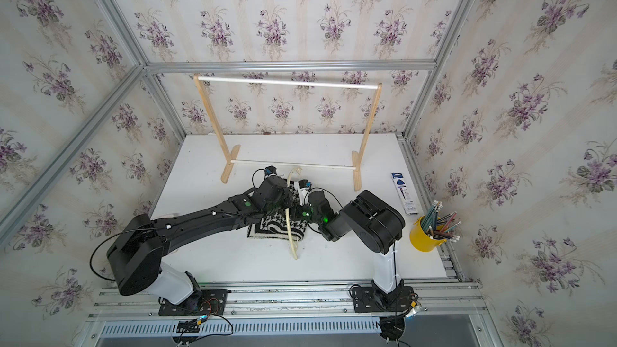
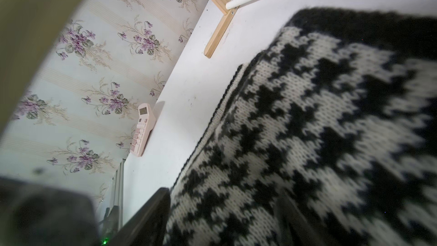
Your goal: Hang the scarf on the hanger
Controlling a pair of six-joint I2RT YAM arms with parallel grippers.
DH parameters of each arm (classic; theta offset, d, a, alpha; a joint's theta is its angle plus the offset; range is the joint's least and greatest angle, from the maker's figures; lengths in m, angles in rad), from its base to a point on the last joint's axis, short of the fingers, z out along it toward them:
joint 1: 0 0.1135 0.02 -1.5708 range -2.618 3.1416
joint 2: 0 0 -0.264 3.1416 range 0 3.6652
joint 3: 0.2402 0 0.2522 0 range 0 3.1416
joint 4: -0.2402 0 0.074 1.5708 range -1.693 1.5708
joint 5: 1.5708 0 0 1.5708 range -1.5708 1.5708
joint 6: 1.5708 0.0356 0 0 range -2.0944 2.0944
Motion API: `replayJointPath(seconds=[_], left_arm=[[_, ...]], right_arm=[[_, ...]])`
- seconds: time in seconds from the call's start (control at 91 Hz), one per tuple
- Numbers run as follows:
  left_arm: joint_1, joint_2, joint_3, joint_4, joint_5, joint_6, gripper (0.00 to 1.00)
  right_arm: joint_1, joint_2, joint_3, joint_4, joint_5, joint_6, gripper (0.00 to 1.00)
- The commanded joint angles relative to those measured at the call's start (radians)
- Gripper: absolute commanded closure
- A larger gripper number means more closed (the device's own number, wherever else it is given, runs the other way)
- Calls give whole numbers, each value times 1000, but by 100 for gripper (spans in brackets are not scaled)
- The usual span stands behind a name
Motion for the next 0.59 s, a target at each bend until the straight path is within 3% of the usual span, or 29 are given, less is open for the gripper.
replayJointPath(seconds=[0.0,0.363,0.582], left_arm=[[6,2,3,-56,-51,23,100],[11,4,9,-56,-50,32,100],[12,7,17,-47,-34,41,100]], right_arm=[[-4,-9,-3,-140,66,-77,100],[-4,-139,-59,-250,148,-176,100],[-2,-318,-147,-319,175,-184,100]])
